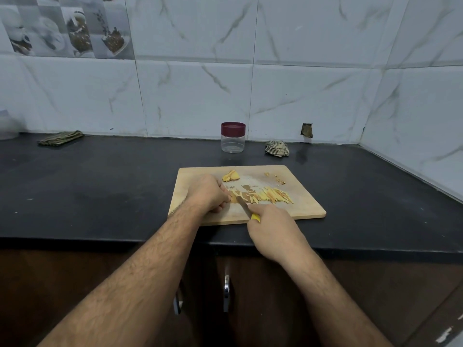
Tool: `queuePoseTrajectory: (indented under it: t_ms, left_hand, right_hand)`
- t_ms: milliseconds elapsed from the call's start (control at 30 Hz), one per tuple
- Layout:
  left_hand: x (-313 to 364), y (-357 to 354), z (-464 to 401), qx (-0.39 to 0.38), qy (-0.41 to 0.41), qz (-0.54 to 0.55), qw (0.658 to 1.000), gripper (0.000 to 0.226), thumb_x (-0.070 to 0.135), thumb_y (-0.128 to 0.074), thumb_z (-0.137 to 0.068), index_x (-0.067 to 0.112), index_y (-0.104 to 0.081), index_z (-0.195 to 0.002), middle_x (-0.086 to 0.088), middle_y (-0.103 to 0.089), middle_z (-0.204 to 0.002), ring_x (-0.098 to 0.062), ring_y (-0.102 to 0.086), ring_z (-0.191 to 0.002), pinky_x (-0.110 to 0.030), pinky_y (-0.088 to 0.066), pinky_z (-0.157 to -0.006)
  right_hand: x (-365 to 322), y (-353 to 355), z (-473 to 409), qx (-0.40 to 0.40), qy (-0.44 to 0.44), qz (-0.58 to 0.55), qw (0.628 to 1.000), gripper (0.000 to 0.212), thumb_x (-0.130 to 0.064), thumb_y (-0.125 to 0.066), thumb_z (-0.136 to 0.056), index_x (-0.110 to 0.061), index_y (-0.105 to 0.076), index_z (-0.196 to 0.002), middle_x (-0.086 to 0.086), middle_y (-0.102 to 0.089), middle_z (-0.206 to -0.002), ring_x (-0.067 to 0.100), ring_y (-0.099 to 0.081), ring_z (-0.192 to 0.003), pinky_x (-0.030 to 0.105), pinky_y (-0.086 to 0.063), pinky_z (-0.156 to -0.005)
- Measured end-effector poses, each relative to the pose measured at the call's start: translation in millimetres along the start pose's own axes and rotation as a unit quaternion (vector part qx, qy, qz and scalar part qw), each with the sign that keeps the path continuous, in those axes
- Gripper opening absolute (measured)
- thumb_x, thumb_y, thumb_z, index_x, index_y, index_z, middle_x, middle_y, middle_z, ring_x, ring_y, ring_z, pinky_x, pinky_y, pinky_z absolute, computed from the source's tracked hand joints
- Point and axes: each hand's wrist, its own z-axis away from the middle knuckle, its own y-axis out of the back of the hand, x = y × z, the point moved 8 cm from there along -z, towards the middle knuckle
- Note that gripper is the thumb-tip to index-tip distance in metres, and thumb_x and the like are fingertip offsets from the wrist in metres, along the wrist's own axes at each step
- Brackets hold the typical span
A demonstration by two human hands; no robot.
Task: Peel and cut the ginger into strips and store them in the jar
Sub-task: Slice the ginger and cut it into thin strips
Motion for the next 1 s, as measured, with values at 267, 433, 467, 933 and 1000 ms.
queuePoseTrajectory:
  t_ms: [267,433,467,933,1000]
  left_hand:
    - [-2.0,0.4,-1.9,-0.002,0.006,0.014,1.000,0.015,0.009,-0.071,-0.085,0.013,-0.071,-0.071,0.001,-0.063,-0.052,-0.013,-0.054,-0.043,-0.024,-0.053,-0.055]
    - [-4.0,0.5,-2.3,0.006,0.004,0.019,1.000,0.020,0.008,-0.071,-0.084,0.014,-0.069,-0.065,0.000,-0.063,-0.052,-0.015,-0.056,-0.045,-0.024,-0.053,-0.056]
    - [-4.1,0.5,-2.2,0.007,0.005,0.020,1.000,0.020,0.008,-0.071,-0.084,0.014,-0.070,-0.065,0.000,-0.064,-0.053,-0.016,-0.056,-0.046,-0.025,-0.054,-0.058]
    - [-1.2,0.9,-0.5,-0.004,0.007,0.017,1.000,0.015,0.010,-0.071,-0.084,0.014,-0.071,-0.069,0.002,-0.063,-0.051,-0.012,-0.055,-0.044,-0.023,-0.052,-0.055]
    - [-1.3,1.0,-0.7,-0.008,0.008,0.017,1.000,0.014,0.011,-0.072,-0.085,0.013,-0.071,-0.071,0.001,-0.064,-0.054,-0.011,-0.055,-0.043,-0.023,-0.051,-0.053]
  right_hand:
    - [-11.0,0.7,-4.8,0.005,0.031,0.031,0.999,0.048,-0.019,-0.042,-0.097,-0.026,-0.048,-0.144,-0.002,-0.053,-0.142,0.018,-0.053,-0.122,0.031,-0.047,-0.094]
    - [-14.1,-5.4,-9.6,0.002,0.035,0.055,0.998,0.047,-0.019,-0.043,-0.097,-0.026,-0.050,-0.143,0.001,-0.055,-0.138,0.021,-0.051,-0.125,0.033,-0.045,-0.098]
    - [-13.5,-6.3,-9.7,0.000,0.034,0.057,0.998,0.047,-0.019,-0.043,-0.097,-0.026,-0.050,-0.142,0.001,-0.055,-0.138,0.022,-0.051,-0.125,0.033,-0.045,-0.098]
    - [-12.0,-16.4,-1.8,-0.014,0.037,0.125,0.991,0.051,-0.012,-0.042,-0.093,-0.029,-0.046,-0.141,0.004,-0.061,-0.109,0.023,-0.056,-0.095,0.032,-0.048,-0.070]
    - [-8.5,-13.5,2.5,-0.016,0.035,0.115,0.993,0.053,-0.014,-0.041,-0.093,-0.032,-0.044,-0.143,0.002,-0.060,-0.107,0.020,-0.052,-0.090,0.031,-0.047,-0.068]
